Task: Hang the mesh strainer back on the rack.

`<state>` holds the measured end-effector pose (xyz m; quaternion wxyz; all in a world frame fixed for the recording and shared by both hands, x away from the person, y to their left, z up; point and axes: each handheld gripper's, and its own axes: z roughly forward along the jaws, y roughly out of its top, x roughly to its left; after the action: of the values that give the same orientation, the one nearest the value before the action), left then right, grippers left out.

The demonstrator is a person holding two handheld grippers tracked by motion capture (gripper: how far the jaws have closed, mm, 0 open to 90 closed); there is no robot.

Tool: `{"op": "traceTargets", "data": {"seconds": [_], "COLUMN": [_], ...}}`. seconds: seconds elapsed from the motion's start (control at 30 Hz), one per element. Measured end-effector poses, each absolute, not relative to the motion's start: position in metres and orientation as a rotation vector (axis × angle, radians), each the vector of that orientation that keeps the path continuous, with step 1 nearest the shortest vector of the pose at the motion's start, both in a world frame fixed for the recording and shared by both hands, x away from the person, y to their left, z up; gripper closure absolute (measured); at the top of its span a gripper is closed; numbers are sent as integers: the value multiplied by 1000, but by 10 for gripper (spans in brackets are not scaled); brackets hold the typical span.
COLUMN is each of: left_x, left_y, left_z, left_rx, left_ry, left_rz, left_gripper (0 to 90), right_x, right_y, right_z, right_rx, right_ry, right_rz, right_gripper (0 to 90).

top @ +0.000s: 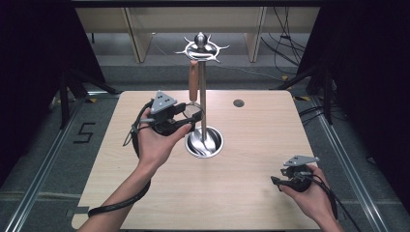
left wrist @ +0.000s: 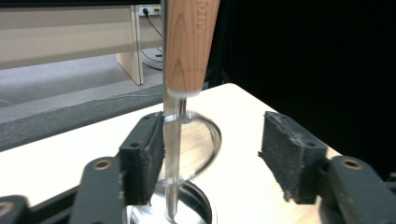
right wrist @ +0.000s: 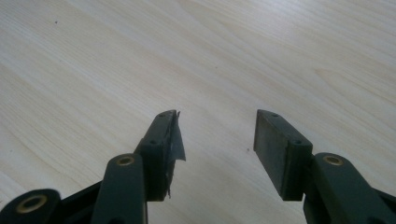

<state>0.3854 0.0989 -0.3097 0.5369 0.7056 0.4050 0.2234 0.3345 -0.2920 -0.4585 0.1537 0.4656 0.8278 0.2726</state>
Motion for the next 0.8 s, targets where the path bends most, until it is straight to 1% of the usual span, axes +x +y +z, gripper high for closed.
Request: {"op": "traceTargets", "data": {"seconds": [0.1, 0.3, 0.7, 0.8], "left_x": [382, 372, 358, 355], "left_y": [104, 127, 169, 180], "left_z": [-311, -320, -344, -353], "left_rx": [1680, 1688, 1700, 1727], "left_ry": [970, 1001, 1077, 1097], "left_rz": [530, 512, 538, 539], "left_gripper": [350, 336, 342, 341], "right_x": [335, 336, 336, 336], "right_y": [-293, -295, -295, -295], "right_z": [-459, -460, -459, -459], "right_rx": [1333, 1319, 1348, 1352], "right_ry": [2372, 2367, 2366, 2364], "right_rz": [782, 785, 783, 781], "right_gripper": [503, 503, 503, 503]}}
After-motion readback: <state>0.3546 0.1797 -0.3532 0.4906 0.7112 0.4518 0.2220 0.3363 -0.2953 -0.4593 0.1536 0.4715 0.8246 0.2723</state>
